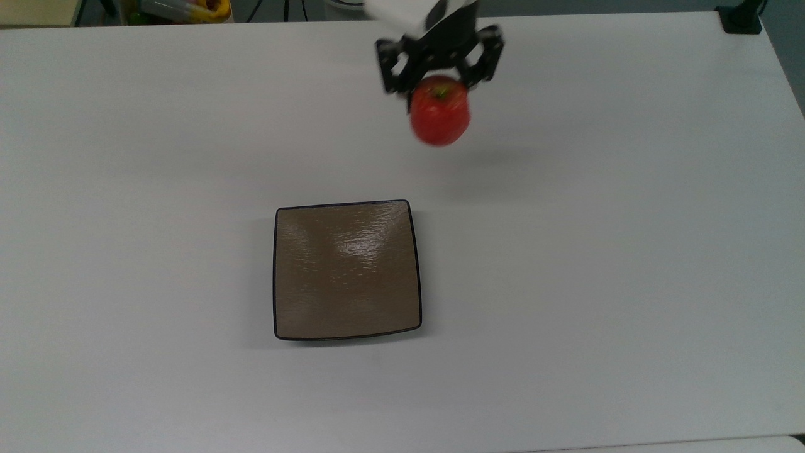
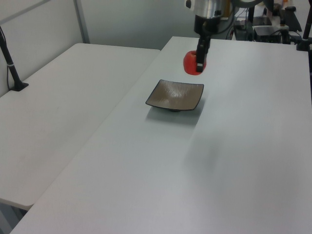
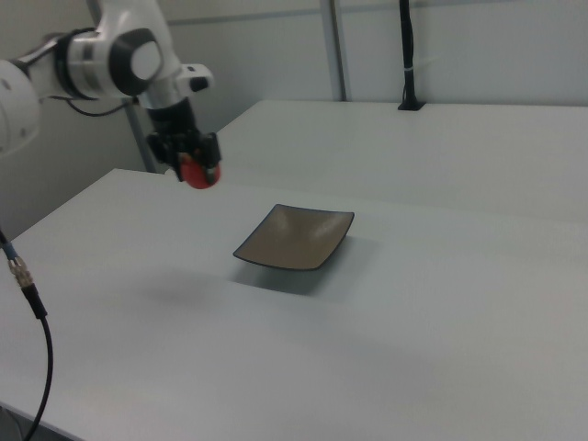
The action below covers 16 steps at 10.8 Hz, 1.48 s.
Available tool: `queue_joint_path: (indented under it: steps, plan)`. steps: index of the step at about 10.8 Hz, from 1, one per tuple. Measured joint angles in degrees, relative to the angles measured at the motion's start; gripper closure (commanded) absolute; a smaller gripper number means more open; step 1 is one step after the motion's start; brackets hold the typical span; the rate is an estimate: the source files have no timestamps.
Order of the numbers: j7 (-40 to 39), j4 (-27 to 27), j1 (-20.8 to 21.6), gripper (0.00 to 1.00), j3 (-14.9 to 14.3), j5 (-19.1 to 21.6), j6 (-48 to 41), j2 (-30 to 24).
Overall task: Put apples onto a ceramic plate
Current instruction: 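Lift the apple and carry it toward the brown plate, then lower the apple onto the plate center and open the gripper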
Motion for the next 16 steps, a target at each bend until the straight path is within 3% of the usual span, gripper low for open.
queue_joint_path:
  steps: [4,9,10,11,12,13,16]
  plan:
    - [-10.61,1.03,-6.37,0.77,-0.15,0.00,11.22,8.83]
    - [-12.74,1.34,-7.75,0.76,-0.43,-1.78,22.77,18.14]
    - [-12.74,1.34,-7.76,0.68,-0.55,-1.93,25.17,19.68]
    - [-12.75,1.35,-7.76,0.49,-0.74,-1.99,26.32,20.88]
    - [-12.75,1.37,-7.75,0.17,-0.95,-2.00,26.67,21.78]
    - [-12.75,1.37,-7.75,0.00,-1.06,-2.00,27.09,22.21]
    - [-12.75,1.39,-7.74,0.00,-1.10,-2.41,27.54,22.40]
